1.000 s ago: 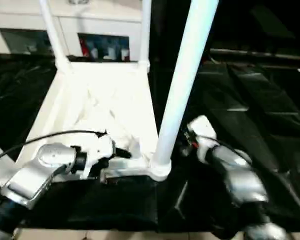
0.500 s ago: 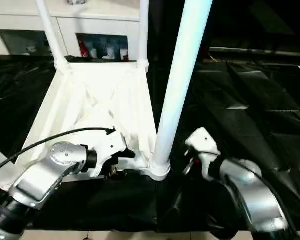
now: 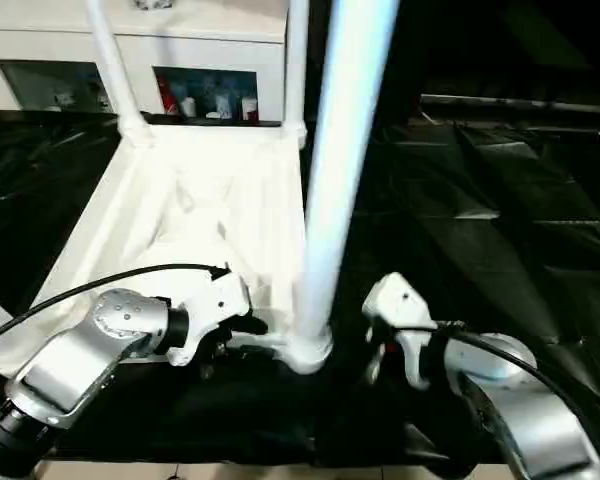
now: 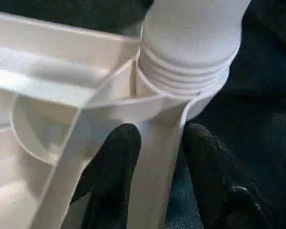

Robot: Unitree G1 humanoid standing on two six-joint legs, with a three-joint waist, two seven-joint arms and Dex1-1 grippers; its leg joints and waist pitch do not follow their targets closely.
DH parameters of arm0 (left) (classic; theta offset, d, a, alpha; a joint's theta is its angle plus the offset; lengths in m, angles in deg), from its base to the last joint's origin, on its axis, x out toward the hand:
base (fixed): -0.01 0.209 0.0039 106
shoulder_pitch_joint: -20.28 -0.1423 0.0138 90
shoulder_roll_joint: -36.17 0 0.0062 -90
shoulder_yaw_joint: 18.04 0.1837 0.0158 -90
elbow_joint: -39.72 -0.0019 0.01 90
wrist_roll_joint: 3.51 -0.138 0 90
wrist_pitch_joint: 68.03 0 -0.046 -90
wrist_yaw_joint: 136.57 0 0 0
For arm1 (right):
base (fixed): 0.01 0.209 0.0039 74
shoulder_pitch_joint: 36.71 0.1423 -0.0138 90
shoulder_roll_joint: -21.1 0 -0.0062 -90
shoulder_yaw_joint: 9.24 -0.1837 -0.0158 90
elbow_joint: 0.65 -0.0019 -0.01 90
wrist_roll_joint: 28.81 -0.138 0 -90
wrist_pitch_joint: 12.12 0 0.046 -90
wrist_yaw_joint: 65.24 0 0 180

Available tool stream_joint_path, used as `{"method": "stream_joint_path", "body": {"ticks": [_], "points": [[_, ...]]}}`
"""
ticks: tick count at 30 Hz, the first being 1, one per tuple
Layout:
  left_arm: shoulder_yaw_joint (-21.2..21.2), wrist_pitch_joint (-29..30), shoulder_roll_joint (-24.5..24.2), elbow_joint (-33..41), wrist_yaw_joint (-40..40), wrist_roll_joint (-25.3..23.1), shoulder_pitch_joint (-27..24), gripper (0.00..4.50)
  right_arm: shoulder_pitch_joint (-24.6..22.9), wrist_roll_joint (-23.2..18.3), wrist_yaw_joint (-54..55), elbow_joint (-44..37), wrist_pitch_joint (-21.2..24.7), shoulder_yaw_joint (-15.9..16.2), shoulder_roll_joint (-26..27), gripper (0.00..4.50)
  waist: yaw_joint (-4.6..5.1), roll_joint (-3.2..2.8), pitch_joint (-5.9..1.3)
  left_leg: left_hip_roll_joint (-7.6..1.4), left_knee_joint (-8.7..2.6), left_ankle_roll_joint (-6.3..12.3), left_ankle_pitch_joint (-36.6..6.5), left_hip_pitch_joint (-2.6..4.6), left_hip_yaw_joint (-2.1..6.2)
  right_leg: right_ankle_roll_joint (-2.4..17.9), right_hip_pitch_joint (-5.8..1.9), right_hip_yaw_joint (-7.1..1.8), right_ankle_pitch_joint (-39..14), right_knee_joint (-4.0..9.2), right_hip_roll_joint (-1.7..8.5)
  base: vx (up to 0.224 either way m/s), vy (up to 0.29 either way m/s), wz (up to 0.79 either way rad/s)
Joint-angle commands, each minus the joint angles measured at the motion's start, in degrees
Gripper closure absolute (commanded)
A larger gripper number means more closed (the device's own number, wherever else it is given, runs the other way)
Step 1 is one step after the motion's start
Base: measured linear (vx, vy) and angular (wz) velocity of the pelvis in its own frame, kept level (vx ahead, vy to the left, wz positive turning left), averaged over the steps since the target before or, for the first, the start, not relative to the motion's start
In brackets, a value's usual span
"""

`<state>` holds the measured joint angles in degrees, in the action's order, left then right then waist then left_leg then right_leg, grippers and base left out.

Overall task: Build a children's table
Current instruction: Rotate table base, then rotate leg to tighten

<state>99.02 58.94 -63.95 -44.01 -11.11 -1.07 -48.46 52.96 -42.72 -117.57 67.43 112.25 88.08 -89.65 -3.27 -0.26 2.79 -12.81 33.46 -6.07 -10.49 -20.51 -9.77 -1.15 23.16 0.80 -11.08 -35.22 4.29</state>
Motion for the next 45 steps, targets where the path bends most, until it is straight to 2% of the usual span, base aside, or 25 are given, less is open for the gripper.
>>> {"method": "stream_joint_path", "body": {"ticks": [1, 3, 8, 9, 14, 22, 25, 26, 28, 29, 31, 32, 33, 36, 38, 39, 40, 41, 42, 43, 45], "points": [[0.64, -1.05, 0.07, -0.66, 0.03, -0.55, 0.76, 2.99, -0.22, -0.43, -0.60, -1.44, 0.59, 0.07, -1.02, 4.50, -0.04, 0.03, -3.00, 0.55, -3.84, 0.39, -15.08, -0.02, -0.44, 9.00, -2.44, -1.08, -15.15, 4.91, 1.32, 0.000, 0.000, 0.00], [1.31, -2.45, -0.88, -1.41, -1.21, -0.88, 1.08, 3.35, -0.74, -0.25, -0.59, -1.62, 0.58, -0.16, -1.98, 4.50, 0.01, -0.05, -2.96, 0.51, -3.86, 0.29, -15.50, 0.00, -0.40, 8.80, -2.40, -1.11, -15.69, 5.02, 1.33, 0.000, 0.000, 0.00], [1.47, -4.68, -3.39, -1.35, -4.27, -0.55, 1.22, 3.61, -0.92, -0.06, -0.65, -0.72, 0.25, -1.01, -3.47, 4.50, 0.05, -0.19, -3.12, 0.49, -3.79, 0.40, -14.80, 0.07, -0.39, 9.41, -2.40, -1.09, -13.41, 4.73, 1.26, 0.000, 0.000, 0.00], [1.21, -4.92, -3.57, -1.75, -4.39, -0.39, 1.36, 3.85, -0.91, -0.30, -0.75, -0.66, 0.26, -1.10, -3.67, 4.50, 0.04, -0.14, -3.15, 0.51, -3.71, 0.53, -14.28, 0.06, -0.45, 9.91, -2.46, -1.09, -12.31, 4.63, 1.25, 0.000, 0.000, 0.00], [1.30, -6.45, -4.19, -2.89, -4.72, -0.62, 1.66, 4.29, -0.94, -0.48, -0.72, -0.80, 0.19, -0.95, -3.89, 4.50, -0.09, -0.20, -3.22, 0.56, -3.60, 0.64, -13.43, 0.04, -0.47, 10.36, -2.59, -1.10, -11.27, 4.51, 1.29, 0.000, 0.000, 0.00], [1.68, -7.23, -3.91, -3.74, -5.44, -0.41, 1.42, 4.45, -0.85, -1.17, -0.41, -1.02, -0.30, -1.20, -3.69, 4.50, 0.83, -0.15, -3.34, 0.61, -3.47, 1.03, -12.56, -0.17, -0.46, 11.09, -2.90, -1.04, -9.91, 4.32, 1.31, 0.000, 0.000, 0.00], [1.22, -6.64, -1.30, -6.35, -3.03, -0.34, 1.07, 4.45, 0.59, -2.08, 1.45, 0.27, -0.72, -2.86, -1.49, 4.50, 0.94, -0.18, -3.24, 0.66, -3.46, 1.21, -13.20, -0.06, -0.56, 11.16, -2.68, -1.03, -11.31, 4.49, 1.31, 0.000, 0.000, 0.00], [0.39, -6.27, 0.54, -8.02, -1.00, -0.31, 1.46, 4.45, 1.30, -2.34, 2.68, 1.25, -0.69, -3.55, -0.25, 4.50, 1.03, 0.03, -3.23, 0.66, -3.40, 1.12, -13.58, -0.02, -0.61, 11.11, -2.61, -1.02, -12.30, 4.58, 1.24, 0.000, 0.000, 0.00], [-2.93, -5.49, 6.06, -13.32, 4.97, 0.48, 3.43, 4.45, 2.82, -3.67, 4.47, 4.35, -1.28, -4.99, 2.80, 4.50, 1.10, -0.01, -3.21, 0.78, -3.30, 0.93, -14.63, -0.02, -0.67, 10.63, -2.48, -1.00, -15.31, 4.86, 1.27, 0.000, 0.000, 0.00], [-3.58, -6.23, 7.28, -15.02, 6.34, 0.47, 4.16, 4.49, 3.22, -4.38, 4.66, 5.28, -1.25, -5.38, 3.65, 4.33, 1.07, 0.00, -3.11, 0.99, -3.25, 0.91, -14.93, -0.10, -0.66, 10.28, -2.39, -0.93, -16.76, 5.09, 1.27, 0.000, 0.000, 0.00], [-4.23, -7.94, 8.22, -17.32, 6.43, 1.01, 5.31, 4.50, 4.18, -5.54, 4.22, 7.01, -1.71, -5.79, 4.75, 4.15, 0.92, 0.05, -3.43, 1.03, -3.17, 0.91, -14.89, -0.15, -0.51, 9.41, -2.59, -0.87, -17.59, 5.16, 1.37, 0.000, 0.000, 0.00], [-4.31, -8.38, 8.34, -17.76, 6.35, 1.11, 5.53, 4.50, 4.39, -5.81, 4.04, 7.37, -1.79, -5.85, 4.95, 4.12, 1.23, 0.15, -3.37, 1.14, -3.50, 0.97, -14.27, -0.85, -0.21, 8.65, -3.04, -0.64, -17.55, 5.00, 1.32, 0.000, 0.000, 0.00], [-4.46, -9.13, 8.53, -18.53, 6.07, 1.32, 5.94, 4.50, 4.77, -6.31, 3.64, 8.01, -1.99, -5.93, 5.27, 4.03, 1.29, 0.12, -3.60, 1.16, -3.31, 1.02, -13.75, -0.76, -0.25, 8.09, -3.05, -0.61, -17.46, 5.13, 1.42, 0.000, 0.000, 0.00], [-4.76, -12.45, 8.88, -22.54, 4.28, 1.12, 7.63, 4.50, 7.00, -5.01, 2.14, 12.94, -5.01, -4.50, 5.79, 3.78, 1.49, 0.26, -3.64, 1.10, -3.02, 1.76, -13.05, -0.50, -0.53, 9.23, -2.56, -0.73, -16.03, 5.14, 1.35, 0.000, 0.000, 0.00], [-4.55, -13.11, 8.66, -23.05, 3.34, 1.06, 7.81, 4.50, 7.38, -4.60, 1.89, 13.83, -5.53, -4.05, 5.85, 3.67, 1.27, 0.07, -3.66, 0.93, -3.08, 1.80, -12.54, -0.39, -0.53, 9.92, -2.60, -0.78, -14.87, 4.99, 1.36, 0.000, 0.000, 0.00], [-4.23, -13.39, 8.39, -23.86, 2.64, 0.76, 8.08, 4.50, 8.10, -2.88, 2.41, 15.42, -7.09, -3.42, 5.97, 3.46, 1.12, 0.06, -3.61, 0.92, -3.09, 1.86, -12.51, -0.37, -0.61, 9.99, -2.50, -0.77, -14.78, 5.01, 1.35, 0.000, 0.000, 0.00], [-4.17, -13.44, 8.34, -24.00, 2.51, 0.72, 8.13, 4.50, 8.22, -2.58, 2.51, 15.70, -7.37, -3.32, 5.98, 3.35, 1.12, 0.68, -3.70, 0.84, -3.06, 1.95, -12.23, -0.37, -0.69, 9.95, -2.55, -0.77, -14.55, 4.98, 1.36, 0.000, 0.000, 0.00], [-3.82, -14.06, 8.08, -24.48, 2.30, 0.42, 8.32, 4.50, 8.54, -1.98, 2.71, 16.46, -8.20, -2.98, 5.93, 3.35, 0.90, 0.29, -3.70, 0.81, -3.14, 1.98, -11.75, -0.35, -0.60, 10.18, -2.58, -0.76, -14.08, 4.79, 1.45, 0.000, 0.000, 0.00], [-3.53, -14.47, 7.77, -24.72, 1.84, 0.31, 8.43, 4.50, 8.89, -1.75, 3.19, 17.13, -8.63, -3.00, 6.20, 3.29, 0.91, 0.22, -3.67, 0.81, -3.13, 1.98, -11.56, -0.40, -0.62, 10.30, -2.54, -0.74, -13.62, 4.74, 1.43, 0.000, 0.000, 0.00], [-3.29, -14.81, 7.27, -24.63, 1.06, 0.36, 8.38, 4.50, 9.34, -1.79, 3.56, 17.78, -8.78, -3.01, 6.61, 3.14, 0.96, 0.44, -3.67, 0.83, -3.13, 2.00, -11.51, -0.44, -0.67, 10.29, -2.58, -0.75, -13.42, 4.76, 1.37, 0.000, 0.000, 0.00], [-3.04, -15.49, 6.52, -24.93, -0.81, 0.74, 8.34, 4.50, 10.47, -2.17, 3.36, 19.65, -9.25, -2.26, 7.52, 2.91, 0.97, 0.33, -3.61, 0.84, -3.18, 2.06, -11.85, -0.45, -0.66, 10.30, -2.58, -0.72, -14.16, 4.77, 1.49, 0.000, 0.000, 0.00]]}}
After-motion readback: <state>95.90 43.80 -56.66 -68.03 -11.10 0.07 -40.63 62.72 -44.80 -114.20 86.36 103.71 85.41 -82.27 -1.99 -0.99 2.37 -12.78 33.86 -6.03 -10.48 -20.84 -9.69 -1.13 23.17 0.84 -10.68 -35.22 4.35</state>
